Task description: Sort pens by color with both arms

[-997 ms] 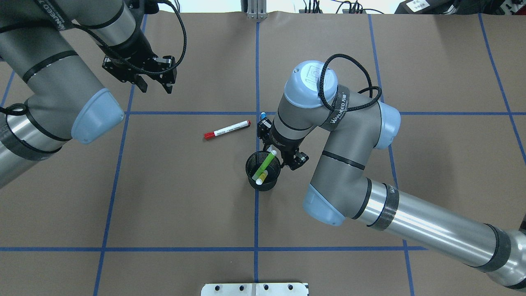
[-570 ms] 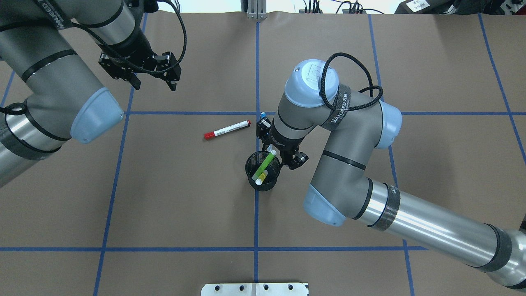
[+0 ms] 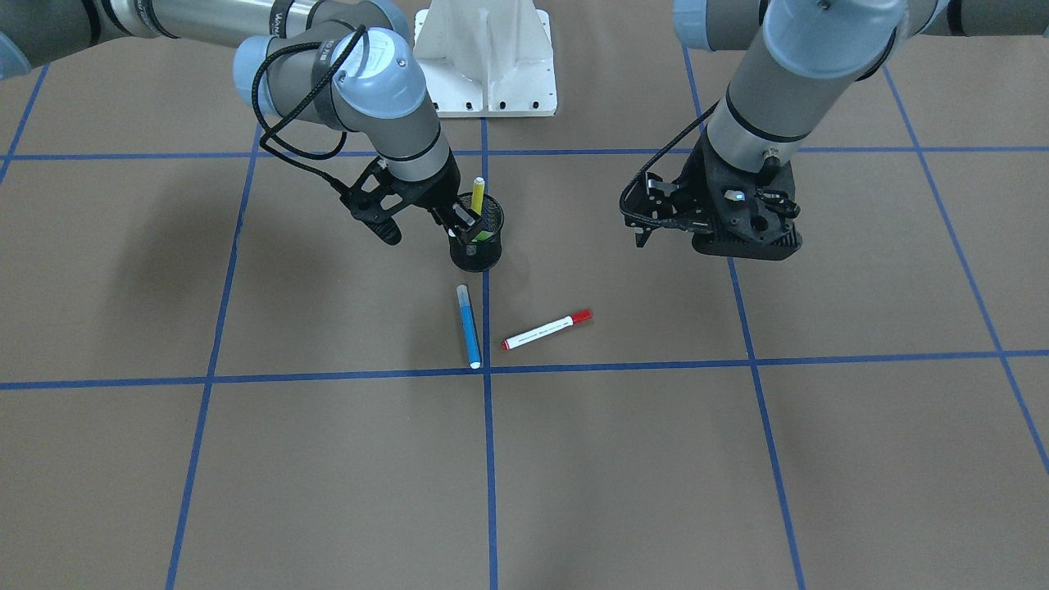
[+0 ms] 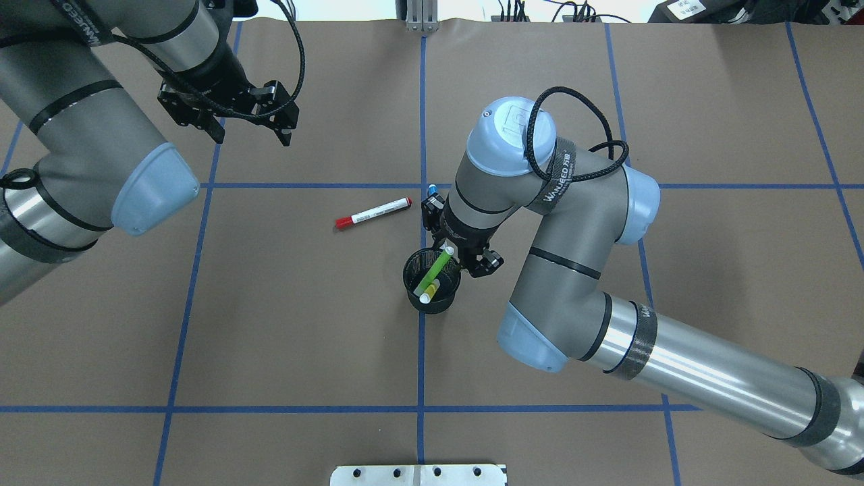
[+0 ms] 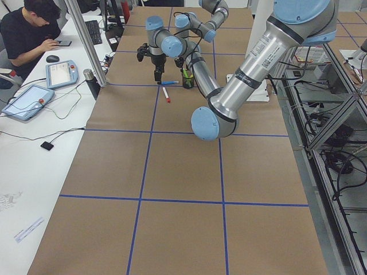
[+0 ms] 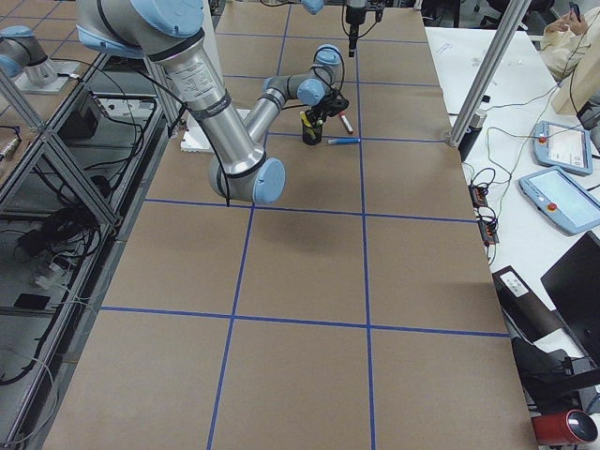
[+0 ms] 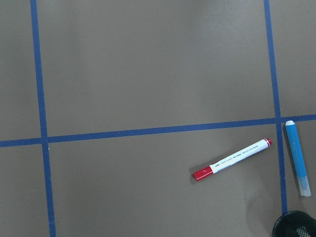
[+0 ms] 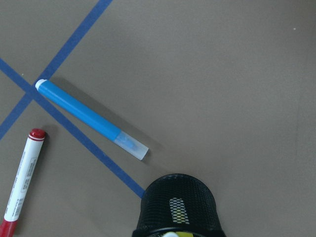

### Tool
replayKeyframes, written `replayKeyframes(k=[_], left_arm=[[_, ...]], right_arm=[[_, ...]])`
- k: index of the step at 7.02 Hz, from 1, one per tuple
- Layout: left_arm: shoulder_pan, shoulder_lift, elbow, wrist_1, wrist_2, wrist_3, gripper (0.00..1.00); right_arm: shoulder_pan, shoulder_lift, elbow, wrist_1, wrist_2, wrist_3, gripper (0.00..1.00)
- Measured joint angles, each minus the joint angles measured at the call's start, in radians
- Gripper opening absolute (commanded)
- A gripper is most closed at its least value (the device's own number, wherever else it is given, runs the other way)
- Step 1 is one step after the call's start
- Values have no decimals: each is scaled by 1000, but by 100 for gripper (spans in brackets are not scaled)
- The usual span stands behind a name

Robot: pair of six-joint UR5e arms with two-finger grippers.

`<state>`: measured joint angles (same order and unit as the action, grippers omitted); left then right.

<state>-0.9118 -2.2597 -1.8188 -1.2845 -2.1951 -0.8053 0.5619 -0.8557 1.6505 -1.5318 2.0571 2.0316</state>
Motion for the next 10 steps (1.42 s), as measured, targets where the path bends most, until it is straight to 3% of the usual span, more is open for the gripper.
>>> replayKeyframes(k=[3,6,7,10], left_arm=[[1,0,-11,4,0,0,98],[2,0,-14,5,2,-1,98],[2,0,-14,5,4,-1,98],[4,0,-13,5,9,-2,98]], right_arm=[[3,-2,-2,-1,1,4,23],[3,-4,1,-2,0,33,11],[3,-4,3,-1,-5,39,2],[2,-3,19,-1,-2,42,4]])
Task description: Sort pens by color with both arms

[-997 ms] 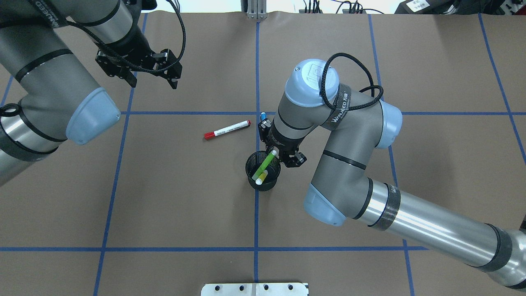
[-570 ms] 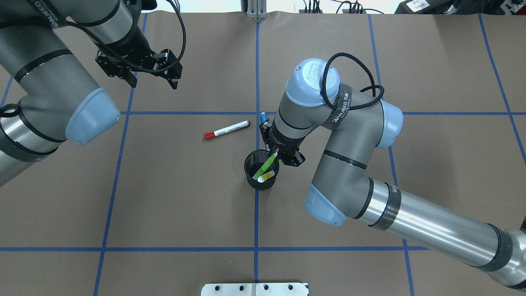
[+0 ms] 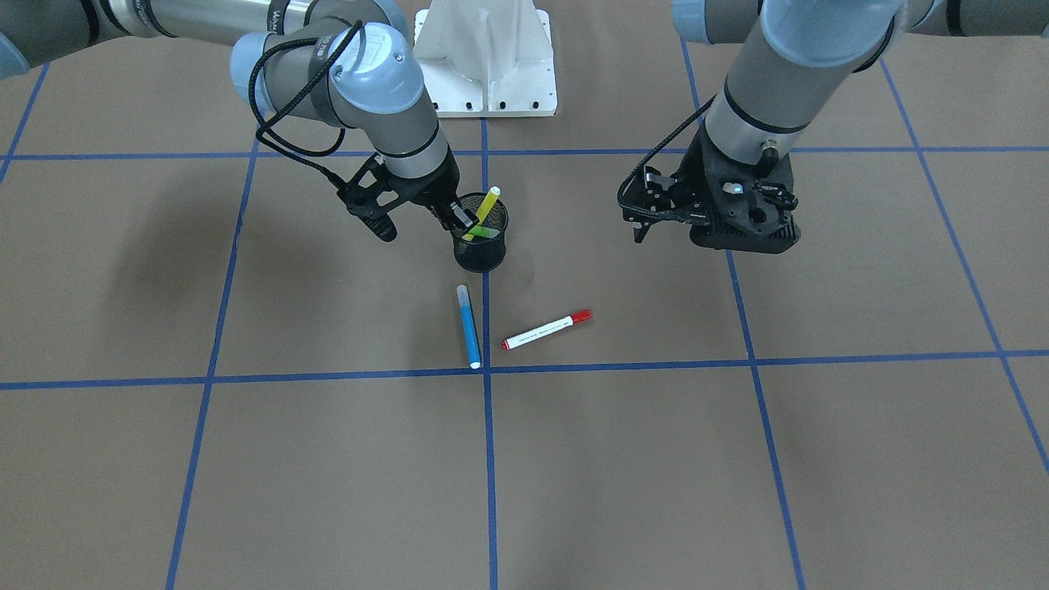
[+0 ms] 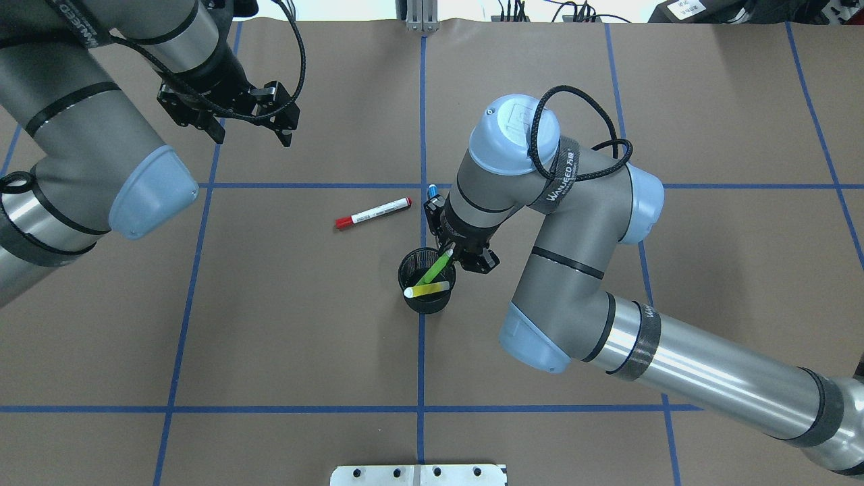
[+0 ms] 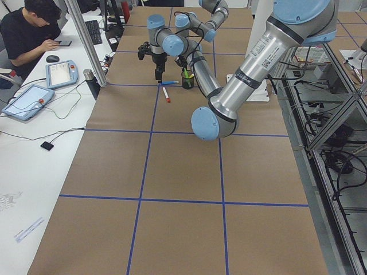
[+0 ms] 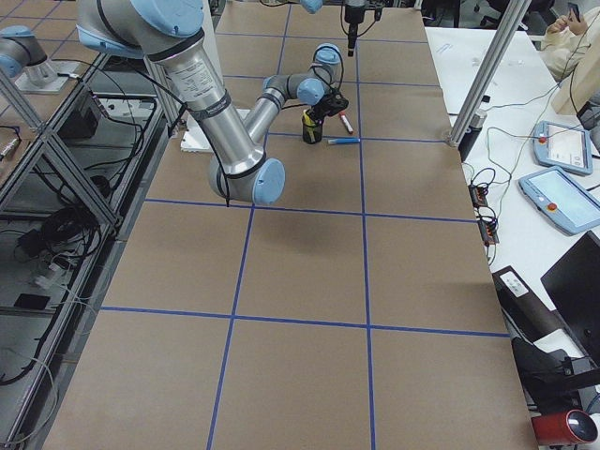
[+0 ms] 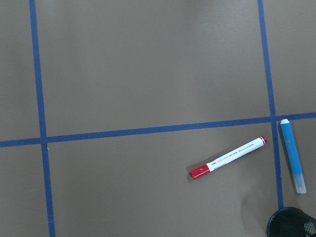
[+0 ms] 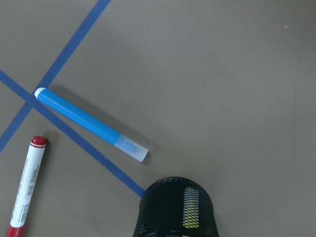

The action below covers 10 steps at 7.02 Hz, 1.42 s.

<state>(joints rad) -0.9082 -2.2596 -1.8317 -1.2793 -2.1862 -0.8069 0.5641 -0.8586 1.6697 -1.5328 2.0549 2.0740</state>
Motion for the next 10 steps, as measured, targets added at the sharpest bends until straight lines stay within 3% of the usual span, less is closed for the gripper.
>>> replayKeyframes(k=[7,10], left_arm=[[4,4,-1,-1,6,-2,98],[3,13,-25,1,6,-3,98]], right_arm=[[127,3,107,-44,117,-3,4],[196,39,94,-44,174,-52,3]])
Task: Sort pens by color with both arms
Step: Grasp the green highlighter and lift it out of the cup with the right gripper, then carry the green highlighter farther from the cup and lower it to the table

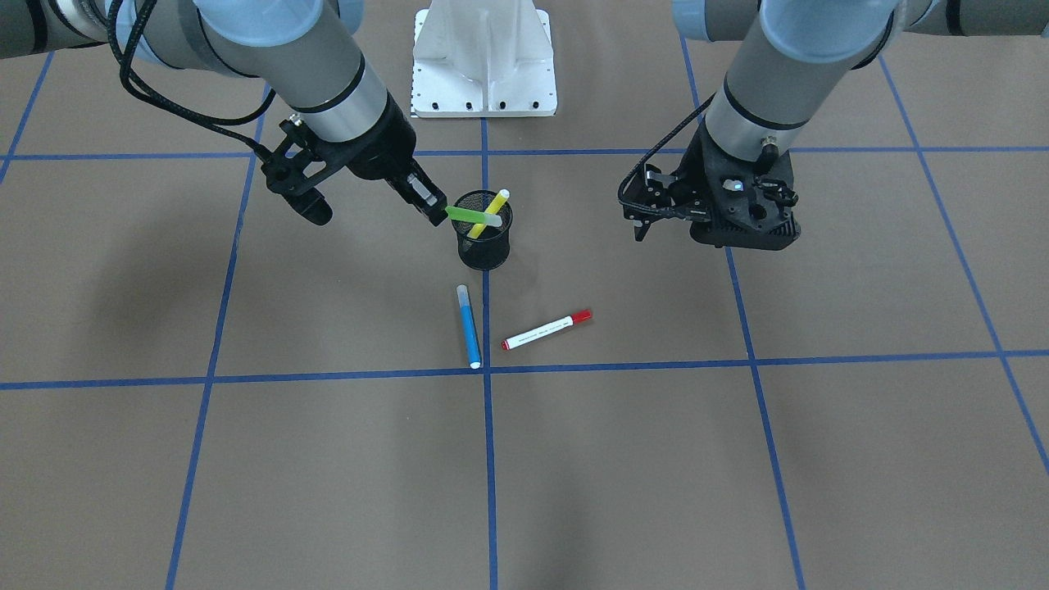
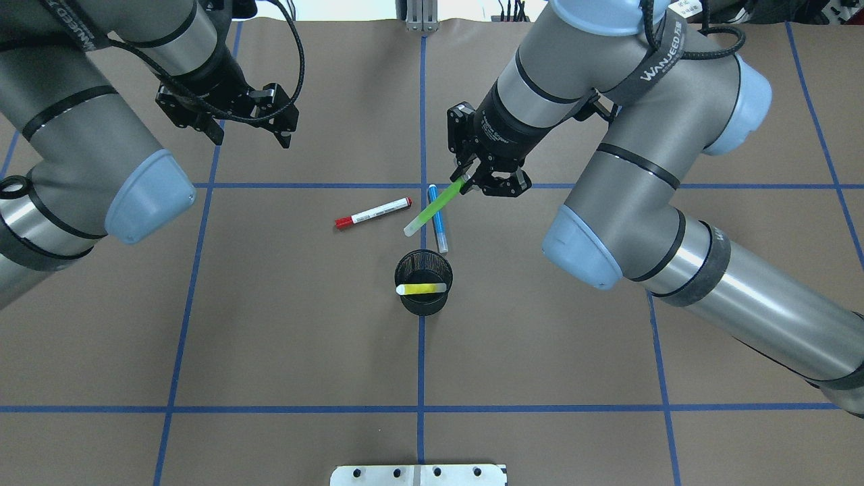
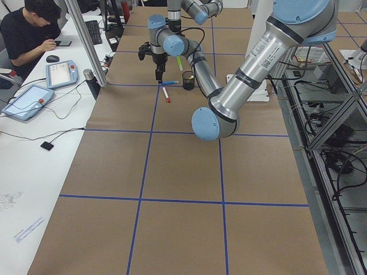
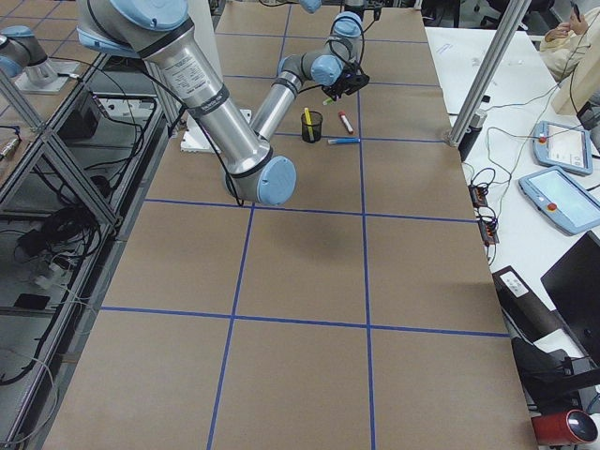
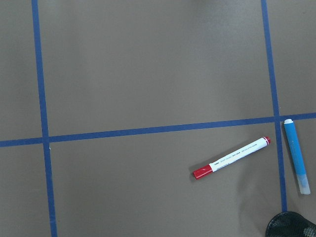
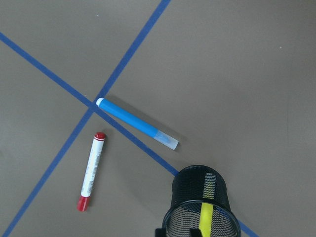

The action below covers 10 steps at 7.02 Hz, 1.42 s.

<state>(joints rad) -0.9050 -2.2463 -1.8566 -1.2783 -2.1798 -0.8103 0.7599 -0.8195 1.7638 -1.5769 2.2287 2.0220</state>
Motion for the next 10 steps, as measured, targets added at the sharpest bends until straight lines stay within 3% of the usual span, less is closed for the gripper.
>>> replayKeyframes(k=[5,10], left_arm=[[-1,92,-144,10,-3,2,98],[-4,128,-219,64,-3,6,98]], right_arm=[[12,220,-343,108,-68,-243,5],[-27,379,-547,190,-178,-286,5]])
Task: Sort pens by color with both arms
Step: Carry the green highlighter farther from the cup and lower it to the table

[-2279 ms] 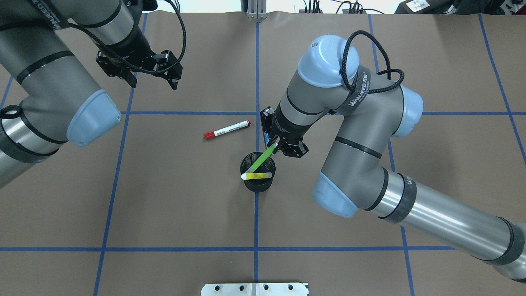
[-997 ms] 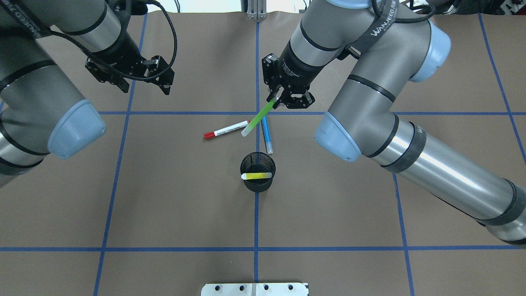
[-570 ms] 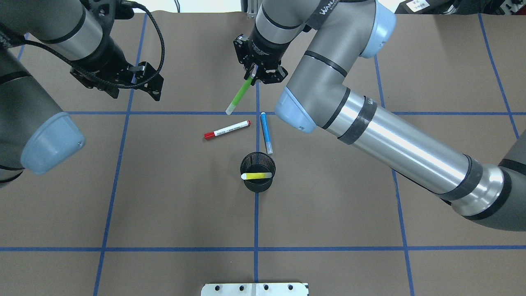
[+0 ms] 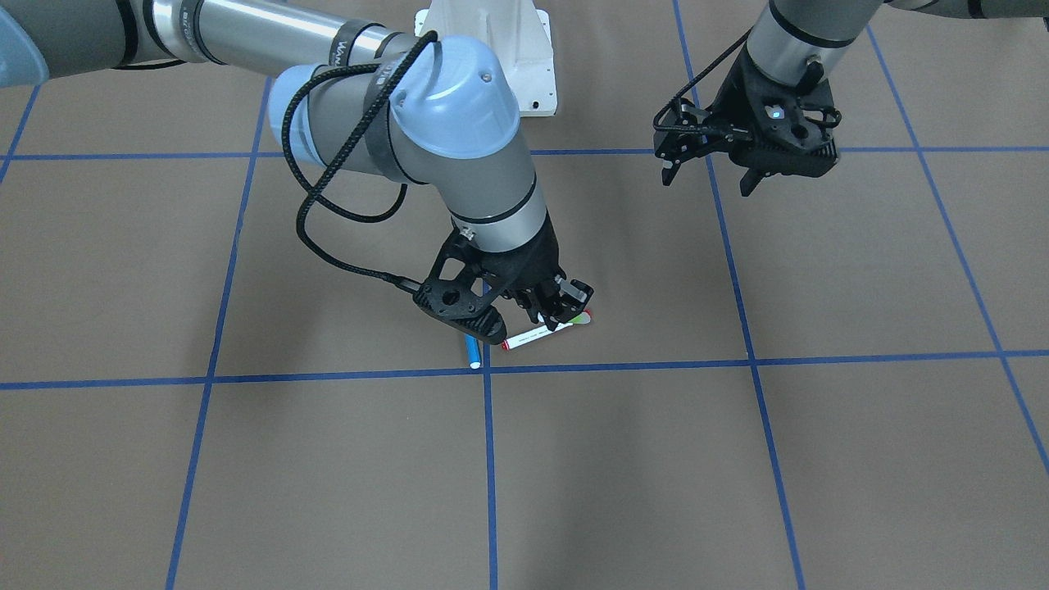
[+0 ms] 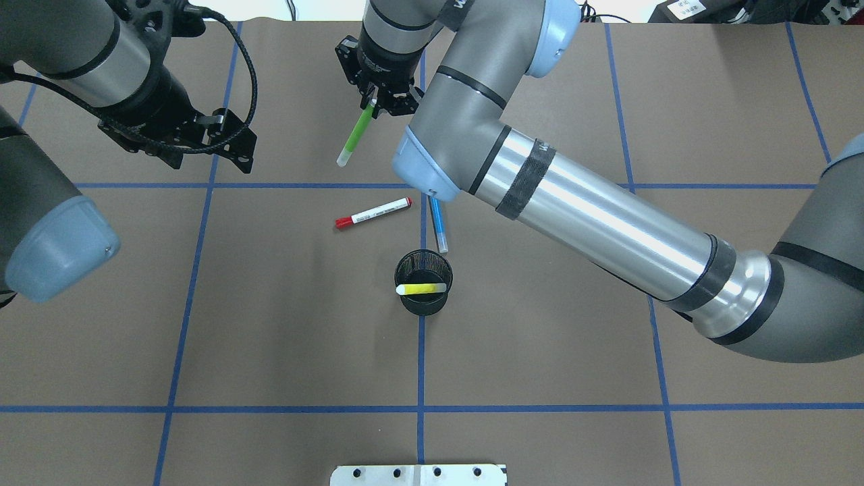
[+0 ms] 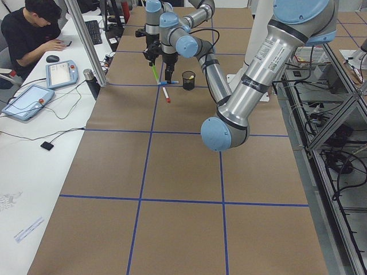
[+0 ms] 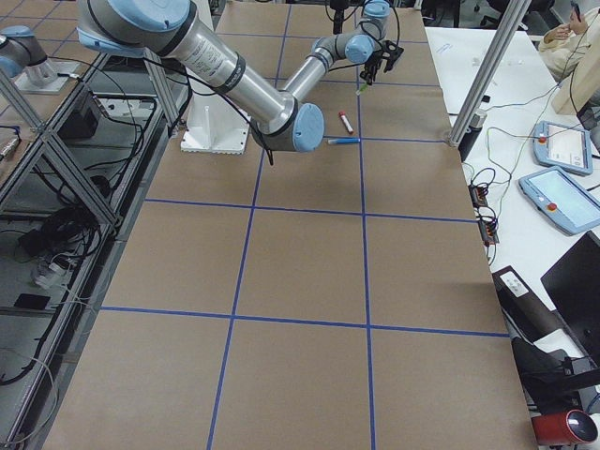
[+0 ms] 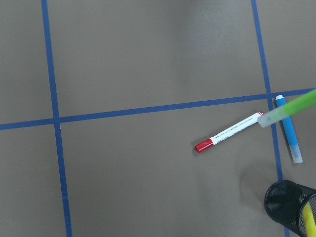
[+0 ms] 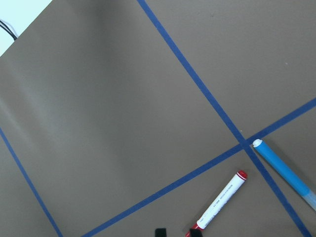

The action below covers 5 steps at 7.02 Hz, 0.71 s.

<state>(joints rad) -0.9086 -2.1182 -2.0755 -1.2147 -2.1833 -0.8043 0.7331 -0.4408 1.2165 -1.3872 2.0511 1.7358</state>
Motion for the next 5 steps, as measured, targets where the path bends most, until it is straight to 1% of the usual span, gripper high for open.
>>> replayKeyframes(k=[3,5], left_arm=[[-7,90,-83,32,-1,65,98],[-15,110,-103,33,-2,75,98]], right_arm=[[-95,19,-29,21,-159,-14,6],[-138,29,-52,22,-267,-25,7]])
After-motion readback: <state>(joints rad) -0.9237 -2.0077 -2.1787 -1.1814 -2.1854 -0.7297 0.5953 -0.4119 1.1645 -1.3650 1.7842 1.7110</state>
